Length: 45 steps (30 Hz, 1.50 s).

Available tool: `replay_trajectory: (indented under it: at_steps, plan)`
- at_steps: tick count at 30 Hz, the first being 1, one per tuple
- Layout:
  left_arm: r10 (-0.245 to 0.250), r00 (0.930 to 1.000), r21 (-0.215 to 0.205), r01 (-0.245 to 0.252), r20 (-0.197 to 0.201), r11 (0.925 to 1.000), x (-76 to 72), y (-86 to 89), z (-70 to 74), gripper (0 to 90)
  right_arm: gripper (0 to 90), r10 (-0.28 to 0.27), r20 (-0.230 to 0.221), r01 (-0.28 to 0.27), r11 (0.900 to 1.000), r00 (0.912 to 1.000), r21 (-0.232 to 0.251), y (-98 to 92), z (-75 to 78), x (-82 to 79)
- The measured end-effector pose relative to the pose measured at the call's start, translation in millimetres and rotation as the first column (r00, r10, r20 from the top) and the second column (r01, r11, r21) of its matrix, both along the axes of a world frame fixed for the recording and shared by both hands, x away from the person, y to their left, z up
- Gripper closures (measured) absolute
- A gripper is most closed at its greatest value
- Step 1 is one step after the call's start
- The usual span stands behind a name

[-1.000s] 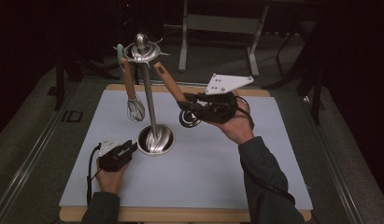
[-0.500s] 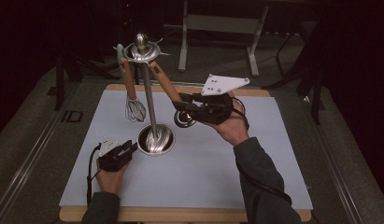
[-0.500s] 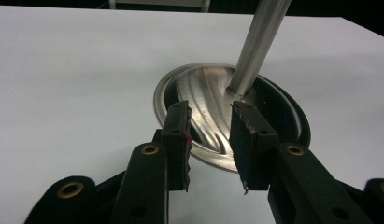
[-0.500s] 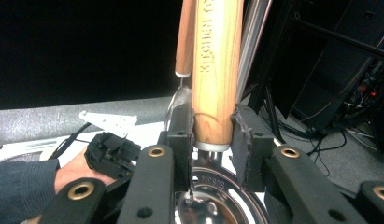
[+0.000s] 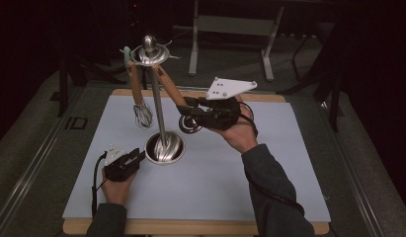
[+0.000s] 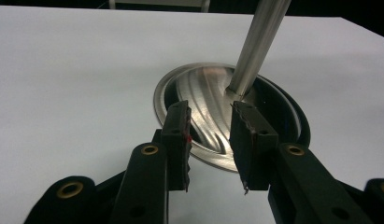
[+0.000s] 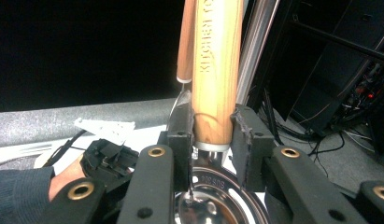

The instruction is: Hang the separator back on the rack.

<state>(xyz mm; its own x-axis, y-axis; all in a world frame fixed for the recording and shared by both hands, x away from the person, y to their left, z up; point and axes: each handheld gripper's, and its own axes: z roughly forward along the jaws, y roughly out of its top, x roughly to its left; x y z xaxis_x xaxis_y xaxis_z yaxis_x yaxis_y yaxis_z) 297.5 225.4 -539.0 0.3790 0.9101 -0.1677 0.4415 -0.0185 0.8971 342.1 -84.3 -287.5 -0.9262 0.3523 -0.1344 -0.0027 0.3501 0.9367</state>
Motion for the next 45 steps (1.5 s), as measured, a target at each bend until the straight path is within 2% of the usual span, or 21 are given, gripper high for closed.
replay_trajectory:
  at_steps: [11,16,19,22,32,37,41,45]
  plan:
    - [-0.002,1.0000,0.002,0.002,-0.001,1.0000,0.0,0.2,0.0,68.0,70.6,-0.024,-0.008,0.024,1.000,0.9997,0.006,7.5,-2.9,5.9]
    - [-0.003,1.0000,0.002,0.003,-0.002,1.0000,0.1,0.3,0.0,68.1,70.6,-0.047,-0.010,0.046,0.999,0.9989,-0.014,11.8,-6.4,9.3]
    - [-0.002,1.0000,0.002,0.002,-0.002,1.0000,0.1,0.3,0.0,68.0,70.3,-0.066,0.000,0.066,0.997,0.9978,-0.051,16.4,-9.0,9.7]
    - [-0.002,1.0000,0.000,0.002,-0.002,1.0000,0.2,0.2,-0.1,68.0,70.4,-0.070,0.009,0.071,0.995,0.9975,-0.069,20.9,-11.5,8.7]
    - [-0.004,1.0000,0.001,0.004,-0.003,1.0000,0.2,0.5,-0.1,68.0,69.2,-0.085,-0.014,0.084,0.993,0.9963,-0.082,28.2,-10.9,11.9]
    - [-0.002,1.0000,0.000,0.002,-0.004,1.0000,0.3,0.6,-0.1,67.9,65.5,-0.080,-0.026,0.078,0.995,0.9965,-0.063,27.7,-10.5,12.4]
    - [-0.003,1.0000,0.000,0.003,-0.004,1.0000,0.3,0.7,0.0,67.9,65.9,-0.067,-0.034,0.065,0.995,0.9972,-0.071,25.9,-11.2,11.5]
    - [-0.002,1.0000,-0.002,0.002,-0.003,1.0000,0.2,0.5,-0.1,67.8,66.2,-0.052,-0.049,0.047,0.994,0.9974,-0.102,24.6,-13.4,11.1]
